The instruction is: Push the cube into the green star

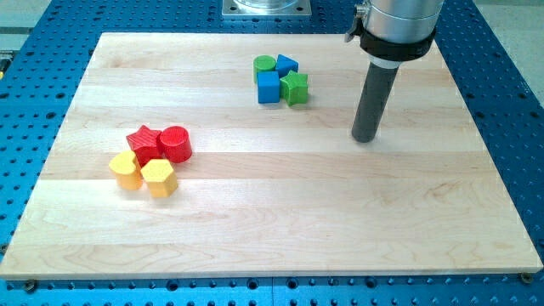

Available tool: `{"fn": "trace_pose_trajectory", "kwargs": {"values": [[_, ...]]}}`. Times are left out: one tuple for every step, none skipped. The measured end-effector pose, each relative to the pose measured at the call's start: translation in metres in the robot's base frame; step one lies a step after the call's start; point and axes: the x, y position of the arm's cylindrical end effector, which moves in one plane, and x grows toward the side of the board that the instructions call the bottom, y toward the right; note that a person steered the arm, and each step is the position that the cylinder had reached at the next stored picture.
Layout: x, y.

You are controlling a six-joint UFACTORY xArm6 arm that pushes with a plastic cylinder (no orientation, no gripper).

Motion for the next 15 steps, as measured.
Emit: {"fn": "trace_pose_trajectory", "kwargs": {"values": [[0.000, 0.000], [0.000, 0.000], [0.000, 0.000], [0.000, -0.013], [0.000, -0.044], [0.000, -0.045], [0.002, -0.046], [0.002, -0.054], [0.007, -0.095], [0.014, -0.169], [0.001, -0.209], [-0.063, -0.213], [-0.089, -0.213], [-0.075, -0.208], [-0.043, -0.176]]}}
